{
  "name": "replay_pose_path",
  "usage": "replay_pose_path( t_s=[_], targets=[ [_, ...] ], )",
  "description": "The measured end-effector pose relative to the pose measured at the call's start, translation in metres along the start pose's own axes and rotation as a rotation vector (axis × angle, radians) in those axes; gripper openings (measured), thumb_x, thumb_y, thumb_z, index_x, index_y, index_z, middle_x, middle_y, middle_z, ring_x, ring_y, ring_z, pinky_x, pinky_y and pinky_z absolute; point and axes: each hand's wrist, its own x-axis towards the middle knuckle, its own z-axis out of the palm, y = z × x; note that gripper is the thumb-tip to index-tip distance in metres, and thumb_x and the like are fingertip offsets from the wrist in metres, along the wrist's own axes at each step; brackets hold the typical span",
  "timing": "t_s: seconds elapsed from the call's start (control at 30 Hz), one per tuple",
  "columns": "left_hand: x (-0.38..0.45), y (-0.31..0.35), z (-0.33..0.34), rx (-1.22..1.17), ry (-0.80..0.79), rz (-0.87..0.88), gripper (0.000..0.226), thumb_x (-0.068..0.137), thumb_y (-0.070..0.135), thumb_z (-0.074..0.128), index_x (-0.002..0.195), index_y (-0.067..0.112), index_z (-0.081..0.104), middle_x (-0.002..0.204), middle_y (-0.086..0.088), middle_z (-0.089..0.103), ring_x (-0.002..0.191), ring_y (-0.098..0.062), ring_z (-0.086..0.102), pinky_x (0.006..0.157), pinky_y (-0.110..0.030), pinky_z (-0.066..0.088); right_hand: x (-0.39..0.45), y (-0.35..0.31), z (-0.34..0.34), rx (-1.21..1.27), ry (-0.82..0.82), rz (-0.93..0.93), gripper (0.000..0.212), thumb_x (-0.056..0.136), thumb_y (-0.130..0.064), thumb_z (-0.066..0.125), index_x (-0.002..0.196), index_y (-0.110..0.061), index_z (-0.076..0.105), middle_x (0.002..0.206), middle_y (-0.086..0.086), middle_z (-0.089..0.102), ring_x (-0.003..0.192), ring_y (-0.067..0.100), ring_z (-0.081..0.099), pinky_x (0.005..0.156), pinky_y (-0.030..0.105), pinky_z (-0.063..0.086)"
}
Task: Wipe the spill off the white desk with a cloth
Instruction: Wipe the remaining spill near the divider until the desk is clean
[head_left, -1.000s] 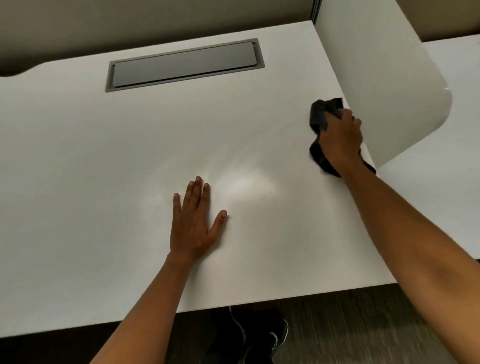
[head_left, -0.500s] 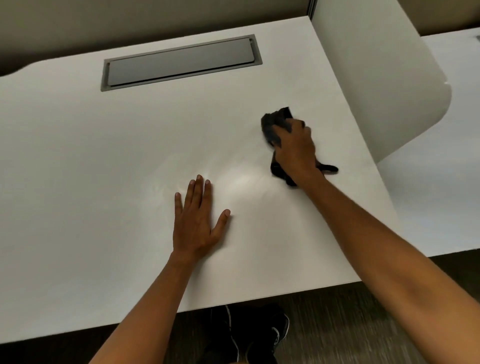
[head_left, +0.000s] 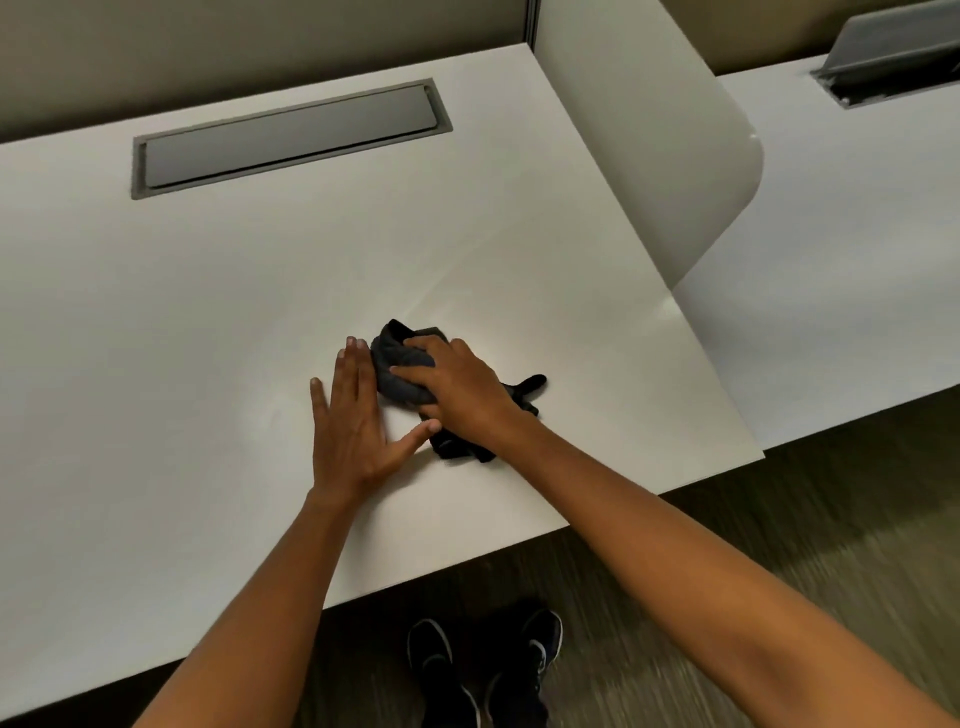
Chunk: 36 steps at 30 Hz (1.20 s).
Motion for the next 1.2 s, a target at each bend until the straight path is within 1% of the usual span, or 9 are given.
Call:
replay_pose_path(
  t_s=[0.13, 0.27, 0.43, 0.57, 0.7, 0.8, 0.9, 1.03, 1.2],
  targets=[
    [0.001, 0.001, 0.000, 0.068, -0.039, -0.018, 0.110, 0.081, 0.089, 0.012, 0.160, 0.013, 0.001, 0.169, -0.004, -0.003, 0.155, -0.016, -0.008, 0.124, -0.053, -0.003, -0.039, 0.008, 0.002, -0.060, 0.088, 0.014, 0.051, 0.085, -0.022, 0.070, 0.134, -0.028, 0.057, 0.150, 0.005, 0.039, 0.112, 0.032, 0.047, 0.072, 0.031, 0.041],
    [0.002, 0.002, 0.000, 0.119, -0.049, -0.026, 0.102, 0.087, 0.082, 0.010, 0.159, 0.011, 0.008, 0.169, -0.006, -0.002, 0.155, -0.018, -0.007, 0.124, -0.054, -0.002, -0.072, 0.032, -0.005, -0.070, 0.225, 0.166, 0.054, 0.082, -0.010, 0.065, 0.134, -0.024, 0.058, 0.148, 0.008, 0.043, 0.102, 0.038, 0.050, 0.073, 0.041, 0.051],
    [0.002, 0.001, -0.002, 0.101, -0.071, -0.033, 0.092, 0.094, 0.073, 0.020, 0.159, 0.010, 0.009, 0.169, -0.006, -0.002, 0.155, -0.018, -0.006, 0.124, -0.052, -0.004, -0.092, 0.079, -0.024, -0.069, 0.455, 0.541, 0.045, 0.095, -0.018, 0.053, 0.139, -0.025, 0.050, 0.148, 0.007, 0.039, 0.110, 0.036, 0.048, 0.079, 0.038, 0.050],
    [0.007, -0.007, -0.011, -0.020, -0.145, -0.039, 0.084, 0.099, 0.064, 0.027, 0.160, 0.011, 0.005, 0.169, -0.001, -0.004, 0.155, -0.015, -0.007, 0.124, -0.047, -0.006, -0.083, 0.074, -0.026, -0.095, 0.480, 0.667, 0.040, 0.097, -0.018, 0.053, 0.137, -0.023, 0.052, 0.147, 0.010, 0.039, 0.116, 0.037, 0.046, 0.083, 0.035, 0.045],
    [0.003, -0.026, -0.025, -0.042, -0.117, 0.026, 0.073, 0.103, 0.047, 0.039, 0.159, 0.010, 0.012, 0.169, -0.003, 0.000, 0.156, -0.017, 0.001, 0.124, -0.041, -0.002, -0.101, 0.023, -0.003, -0.024, 0.415, 0.520, 0.049, 0.092, -0.012, 0.058, 0.139, -0.023, 0.051, 0.148, 0.007, 0.038, 0.114, 0.033, 0.046, 0.086, 0.039, 0.050],
    [0.003, -0.043, -0.031, 0.046, -0.068, 0.011, 0.067, 0.104, 0.042, 0.038, 0.159, 0.010, 0.015, 0.169, -0.005, 0.002, 0.156, -0.020, 0.002, 0.123, -0.047, -0.002, -0.122, -0.029, 0.028, -0.002, 0.329, 0.393, 0.058, 0.082, -0.008, 0.066, 0.137, -0.022, 0.054, 0.150, 0.008, 0.040, 0.111, 0.033, 0.048, 0.080, 0.040, 0.053],
    [0.007, -0.054, -0.032, 0.116, -0.066, -0.024, 0.065, 0.105, 0.042, 0.031, 0.159, 0.011, 0.014, 0.169, -0.005, 0.002, 0.156, -0.020, 0.001, 0.123, -0.053, -0.002, -0.123, -0.067, 0.051, -0.007, 0.290, 0.349, 0.061, 0.073, -0.008, 0.073, 0.131, -0.019, 0.061, 0.144, 0.011, 0.048, 0.106, 0.034, 0.054, 0.075, 0.039, 0.055],
    [0.006, -0.057, -0.026, 0.141, -0.036, -0.031, 0.068, 0.100, 0.047, 0.019, 0.159, 0.013, 0.013, 0.169, -0.004, 0.003, 0.156, -0.019, 0.000, 0.124, -0.052, 0.001, -0.102, -0.079, 0.059, -0.043, 0.297, 0.330, 0.061, 0.068, -0.013, 0.080, 0.127, -0.020, 0.064, 0.139, 0.011, 0.054, 0.097, 0.030, 0.058, 0.069, 0.036, 0.056],
    [0.008, -0.058, -0.023, 0.132, -0.010, -0.028, 0.068, 0.099, 0.048, 0.020, 0.159, 0.015, 0.016, 0.169, -0.004, 0.005, 0.156, -0.018, 0.001, 0.125, -0.050, 0.002, -0.052, -0.073, 0.059, -0.067, 0.323, 0.306, 0.056, 0.073, -0.016, 0.076, 0.128, -0.020, 0.062, 0.139, 0.011, 0.053, 0.098, 0.029, 0.057, 0.071, 0.034, 0.055]
  ],
)
